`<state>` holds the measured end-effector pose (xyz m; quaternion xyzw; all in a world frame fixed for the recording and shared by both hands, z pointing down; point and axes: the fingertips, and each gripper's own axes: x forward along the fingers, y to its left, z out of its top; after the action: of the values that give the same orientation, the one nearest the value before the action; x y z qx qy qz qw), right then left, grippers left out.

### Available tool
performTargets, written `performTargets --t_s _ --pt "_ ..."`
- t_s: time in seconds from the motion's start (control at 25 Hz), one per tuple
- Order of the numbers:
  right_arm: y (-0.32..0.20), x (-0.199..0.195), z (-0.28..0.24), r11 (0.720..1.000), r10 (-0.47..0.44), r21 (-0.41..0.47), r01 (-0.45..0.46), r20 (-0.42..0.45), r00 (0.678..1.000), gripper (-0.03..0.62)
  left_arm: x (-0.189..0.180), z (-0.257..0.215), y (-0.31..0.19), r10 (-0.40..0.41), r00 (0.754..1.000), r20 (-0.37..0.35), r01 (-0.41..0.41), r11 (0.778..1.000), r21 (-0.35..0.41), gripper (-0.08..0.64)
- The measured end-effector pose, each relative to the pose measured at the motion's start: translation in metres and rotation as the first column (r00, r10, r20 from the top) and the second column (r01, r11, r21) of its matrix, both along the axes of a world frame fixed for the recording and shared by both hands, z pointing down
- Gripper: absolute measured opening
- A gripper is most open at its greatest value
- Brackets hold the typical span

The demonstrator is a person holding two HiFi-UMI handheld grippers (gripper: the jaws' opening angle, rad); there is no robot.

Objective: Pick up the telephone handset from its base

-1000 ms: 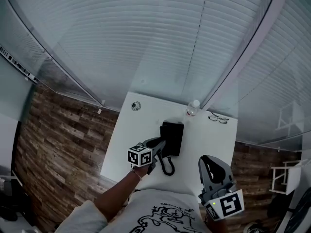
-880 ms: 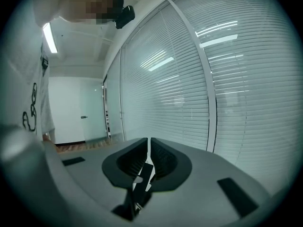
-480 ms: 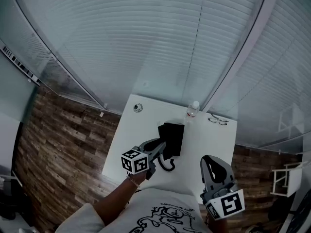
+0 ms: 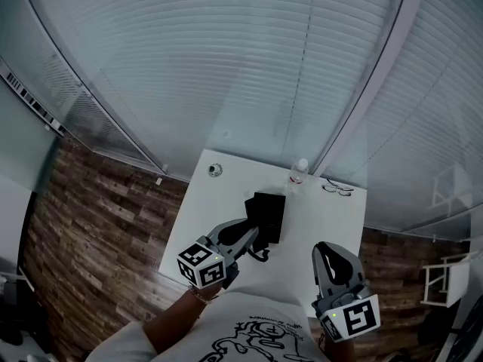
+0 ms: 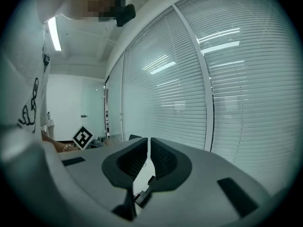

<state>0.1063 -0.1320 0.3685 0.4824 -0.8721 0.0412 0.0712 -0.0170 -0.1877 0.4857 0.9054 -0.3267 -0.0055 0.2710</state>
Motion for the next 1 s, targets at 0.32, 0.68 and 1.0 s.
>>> performTargets --t_s 0.32,0.68,1.0 --pt "0.003 0.002 -0.001 1.000 -0.001 0.004 0.001 -0.006 1.000 0.018 -0.002 -0.043 0.016 -0.010 1.000 0.014 0.008 0.994 0.113 0.066" --pt "0.004 0.003 0.005 1.000 0.004 -0.010 -0.004 -0.006 1.000 0.018 -0.010 -0.078 0.033 -0.052 0.997 0.061 0.037 0.976 0.215 0.066" --pt "0.008 0.002 0.010 1.000 0.006 -0.014 -0.006 -0.043 0.999 0.014 -0.011 -0.092 0.046 -0.062 0.995 0.082 0.038 0.963 0.267 0.066"
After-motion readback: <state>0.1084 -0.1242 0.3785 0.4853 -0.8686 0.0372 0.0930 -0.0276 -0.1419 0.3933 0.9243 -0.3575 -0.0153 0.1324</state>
